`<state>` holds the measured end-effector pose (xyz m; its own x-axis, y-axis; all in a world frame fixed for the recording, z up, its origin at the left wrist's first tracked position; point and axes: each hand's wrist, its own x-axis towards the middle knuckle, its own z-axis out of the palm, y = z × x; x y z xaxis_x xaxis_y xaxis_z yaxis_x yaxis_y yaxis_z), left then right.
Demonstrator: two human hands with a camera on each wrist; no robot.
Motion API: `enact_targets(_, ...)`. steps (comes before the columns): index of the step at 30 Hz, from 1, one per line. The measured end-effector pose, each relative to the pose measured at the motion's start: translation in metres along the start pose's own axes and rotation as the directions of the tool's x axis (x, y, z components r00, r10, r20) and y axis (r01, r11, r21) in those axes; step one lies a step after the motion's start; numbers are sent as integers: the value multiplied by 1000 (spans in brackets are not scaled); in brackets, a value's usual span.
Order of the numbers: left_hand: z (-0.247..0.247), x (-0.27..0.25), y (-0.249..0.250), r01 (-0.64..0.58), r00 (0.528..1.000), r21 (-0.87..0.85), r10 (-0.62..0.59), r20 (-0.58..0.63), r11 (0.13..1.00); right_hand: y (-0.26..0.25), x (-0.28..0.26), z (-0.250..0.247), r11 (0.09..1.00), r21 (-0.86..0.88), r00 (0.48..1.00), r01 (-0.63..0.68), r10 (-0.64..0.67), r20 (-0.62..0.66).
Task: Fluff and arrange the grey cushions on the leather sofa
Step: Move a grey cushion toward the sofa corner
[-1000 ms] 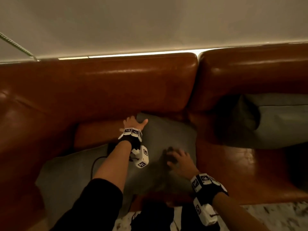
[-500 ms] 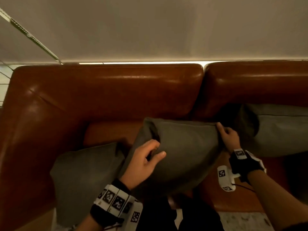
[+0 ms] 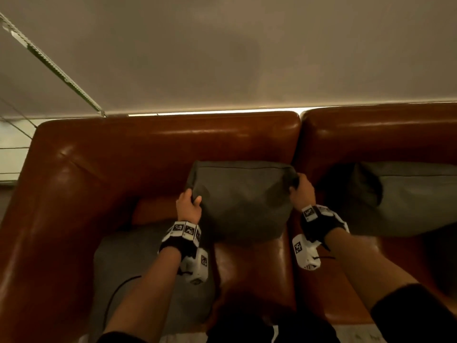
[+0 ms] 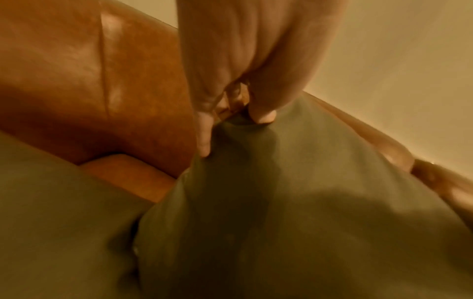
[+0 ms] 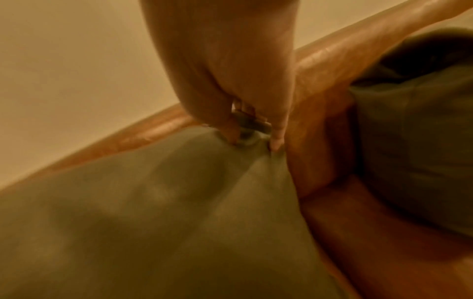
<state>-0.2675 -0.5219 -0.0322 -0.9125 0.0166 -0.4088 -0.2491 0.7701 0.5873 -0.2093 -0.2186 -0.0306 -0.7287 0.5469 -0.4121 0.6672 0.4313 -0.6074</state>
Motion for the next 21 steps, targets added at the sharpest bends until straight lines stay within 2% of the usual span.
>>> enact_targets(1,-6,0,1,-25,1000,-51,24,-16,998,-7,-1,-7,999,36,998,5,-2,-69)
enact_targets(3,-20,-7,1,-152,988,-177,143,-59,972,-22,-6,-27,993,86,978,75,-56,-201)
enact_targets(5,-29,-16,-1,-253,967,-228,238,-89,940,-31,-16,-43,983,107,950,150,-113,-291)
enact_targets(7,-26,-22,-6,-254,966,-215,236,-104,943,-32,-26,-49,977,83,934,197,-161,-320)
enact_targets(9,-14,-24,-18,-152,988,-130,146,-54,980,-27,-31,-42,980,43,955,192,-177,-240)
enact_targets(10,-6,-24,-26,-59,998,-94,59,-1,994,-20,-31,-34,989,25,979,148,-143,-145)
enact_targets(12,7,-30,-42,115,987,-73,-105,123,991,-3,-34,-14,992,-128,997,2,9,82)
enact_targets(13,12,-34,-46,139,979,-81,-125,159,987,9,-35,-7,976,-215,988,-31,62,139)
enact_targets(14,15,-38,-47,119,981,-91,-103,164,989,18,-36,-3,964,-265,988,-29,67,136)
enact_targets(17,16,-44,-43,-12,999,-59,14,37,998,19,-42,-21,985,-165,998,58,-52,40)
enact_targets(19,10,-42,-35,-23,995,-31,20,-93,999,7,-44,-35,988,-108,993,114,-110,34)
enact_targets(21,4,-37,-29,-8,986,-40,1,-169,999,-4,-40,-37,987,-105,990,121,-114,78)
